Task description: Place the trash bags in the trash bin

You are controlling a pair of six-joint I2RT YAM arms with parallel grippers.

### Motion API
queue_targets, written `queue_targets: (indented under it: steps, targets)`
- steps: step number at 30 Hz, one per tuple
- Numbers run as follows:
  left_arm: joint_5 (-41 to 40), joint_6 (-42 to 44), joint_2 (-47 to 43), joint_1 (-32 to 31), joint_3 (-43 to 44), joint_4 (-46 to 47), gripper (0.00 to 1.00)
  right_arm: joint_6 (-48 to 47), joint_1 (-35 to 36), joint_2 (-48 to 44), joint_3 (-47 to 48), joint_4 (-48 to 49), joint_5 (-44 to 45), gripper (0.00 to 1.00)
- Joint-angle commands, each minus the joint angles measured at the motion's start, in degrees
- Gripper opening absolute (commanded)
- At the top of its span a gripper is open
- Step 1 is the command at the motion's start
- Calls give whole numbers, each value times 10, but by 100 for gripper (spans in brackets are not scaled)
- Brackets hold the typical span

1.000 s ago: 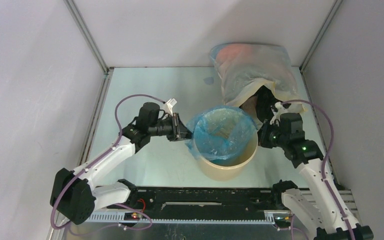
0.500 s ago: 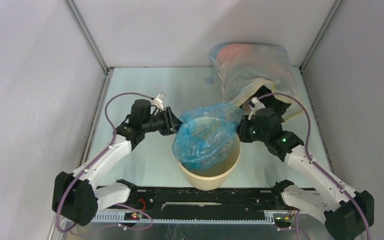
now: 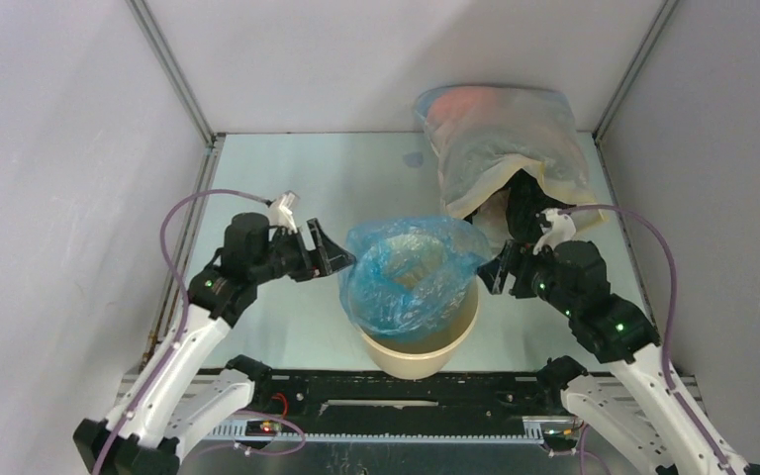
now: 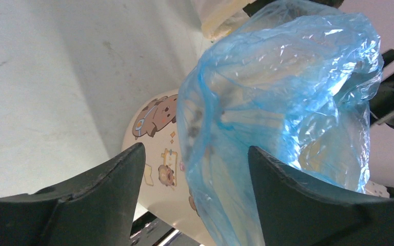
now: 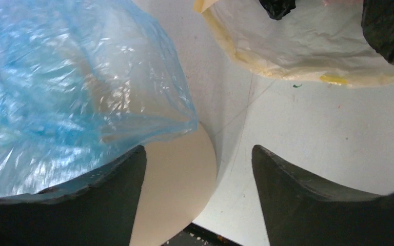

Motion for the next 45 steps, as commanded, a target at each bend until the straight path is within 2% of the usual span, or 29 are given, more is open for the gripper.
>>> queue_targets:
  steps: [1,4,8,11,14,18,24,26,31,37,45]
  targets:
    - [-60,30,-59,1,30,-89,92,23,18,-24,20,-94,18,85]
    - [-81,28,-96,1,24,-115,99,52,35,-59,10,-107,28,88]
    - [-76,10,-160,1,3,-115,100,55,40,-142,3,-93,-7,90]
    - [-33,-15,-199,0,-10,-98,100,57,39,-181,3,-79,-47,99]
    - [-5,-65,-236,-16,-27,-93,100,83,39,-171,4,-79,-85,100]
    - [-40,-136,-293,-70,-57,-78,100,129,43,-138,2,-83,-119,99]
    - [-29,-225,-318,-131,-140,34,100,163,79,-117,-19,-29,-143,98]
    - [-40,-239,-303,-168,-158,66,100,167,98,-100,-19,-24,-131,96]
    - [-96,-242,-267,-244,-154,103,100,183,147,-72,-20,-7,-84,81]
    - [-105,-251,-246,-250,-173,157,99,195,177,-58,-20,30,-52,72]
    - [-135,-233,-217,-250,-186,198,94,196,180,-11,-39,114,-31,68]
